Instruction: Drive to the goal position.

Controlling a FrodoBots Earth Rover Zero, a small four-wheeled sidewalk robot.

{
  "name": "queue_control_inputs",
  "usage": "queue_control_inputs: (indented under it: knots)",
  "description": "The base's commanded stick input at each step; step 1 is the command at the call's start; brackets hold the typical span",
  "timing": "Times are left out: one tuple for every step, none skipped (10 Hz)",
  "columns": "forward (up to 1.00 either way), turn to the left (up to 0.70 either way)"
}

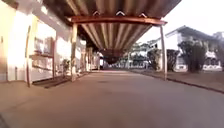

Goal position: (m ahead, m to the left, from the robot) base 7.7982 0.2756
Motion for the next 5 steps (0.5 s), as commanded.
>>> queue_control_inputs:
  knots:
    - [0.70,0.00]
    - [0.70,0.00]
    - [0.70,0.00]
    - [0.70,0.00]
    - [0.70,0.00]
